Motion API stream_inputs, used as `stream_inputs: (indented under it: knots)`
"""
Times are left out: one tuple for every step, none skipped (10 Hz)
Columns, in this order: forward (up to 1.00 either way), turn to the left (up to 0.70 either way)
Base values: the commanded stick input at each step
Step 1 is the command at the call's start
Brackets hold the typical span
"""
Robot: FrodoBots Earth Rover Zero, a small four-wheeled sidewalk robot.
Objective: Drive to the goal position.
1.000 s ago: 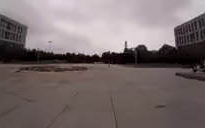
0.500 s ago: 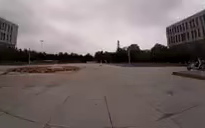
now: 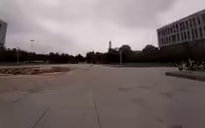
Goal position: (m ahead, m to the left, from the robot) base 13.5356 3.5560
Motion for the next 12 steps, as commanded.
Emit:
stream_inputs:
  knots:
    - [0.70, 0.00]
    - [0.70, 0.00]
    - [0.70, 0.00]
    - [0.70, 0.00]
    - [0.70, 0.00]
    - [0.70, 0.00]
    - [0.70, 0.00]
    - [0.70, 0.00]
    - [0.70, 0.00]
    - [0.70, 0.00]
    - [0.70, 0.00]
    - [0.70, 0.00]
